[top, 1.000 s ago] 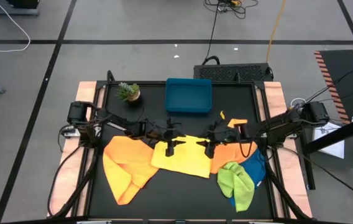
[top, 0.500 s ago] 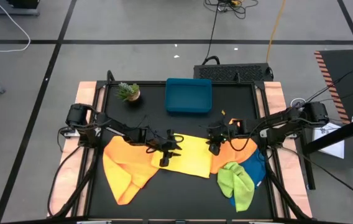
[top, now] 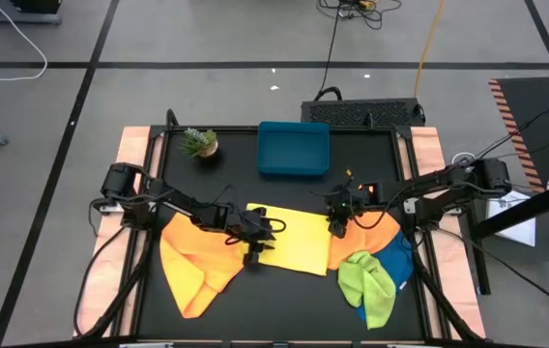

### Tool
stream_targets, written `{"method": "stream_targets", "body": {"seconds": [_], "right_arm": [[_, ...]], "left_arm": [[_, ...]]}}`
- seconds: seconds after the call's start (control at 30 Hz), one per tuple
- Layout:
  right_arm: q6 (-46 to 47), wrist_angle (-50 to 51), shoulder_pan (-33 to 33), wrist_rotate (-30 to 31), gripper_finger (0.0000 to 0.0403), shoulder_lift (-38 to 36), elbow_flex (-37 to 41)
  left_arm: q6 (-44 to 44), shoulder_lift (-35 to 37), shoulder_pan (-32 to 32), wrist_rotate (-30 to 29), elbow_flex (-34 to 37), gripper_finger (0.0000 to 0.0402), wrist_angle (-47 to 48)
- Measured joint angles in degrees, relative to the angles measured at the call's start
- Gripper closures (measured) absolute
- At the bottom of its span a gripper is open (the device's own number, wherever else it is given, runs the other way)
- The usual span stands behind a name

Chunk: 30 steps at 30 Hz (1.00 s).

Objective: Fold microfiber towels
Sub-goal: Fold the yellow microfiber cloth

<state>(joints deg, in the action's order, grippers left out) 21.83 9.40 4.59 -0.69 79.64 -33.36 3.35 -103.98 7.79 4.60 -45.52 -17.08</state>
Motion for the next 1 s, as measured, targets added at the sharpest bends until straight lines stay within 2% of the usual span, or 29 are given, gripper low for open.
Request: {"method": "stream_targets", "body": {"seconds": [0.17, 0.37, 0.5, 0.8, 1.0], "right_arm": [[0.00, 0.03, 0.01, -1.77, 0.0259, 0.00, 0.00], [0.08, 0.14, -0.24, -2.40, 0.0259, 0.00, 0.00], [1.82, 0.07, -1.44, -2.47, 0.0259, 0.00, 0.00], [6.16, -2.10, -5.89, -2.60, 0.0259, 0.00, 0.02], [6.05, -2.95, -7.38, -2.54, 0.0259, 0.00, 0.04]], "left_arm": [[-0.09, 0.00, -0.19, -1.63, 0.00, 0.0266, 1.62], [-2.52, 0.00, -2.20, -11.96, 0.00, 0.0266, 2.41], [-3.01, 0.00, -5.27, -16.58, 0.00, 0.0266, 3.28], [-2.93, 0.00, -12.18, -20.99, 0.00, 0.0266, 4.70], [-6.82, 0.45, -13.97, -19.59, 0.00, 0.0266, 3.24]]}}
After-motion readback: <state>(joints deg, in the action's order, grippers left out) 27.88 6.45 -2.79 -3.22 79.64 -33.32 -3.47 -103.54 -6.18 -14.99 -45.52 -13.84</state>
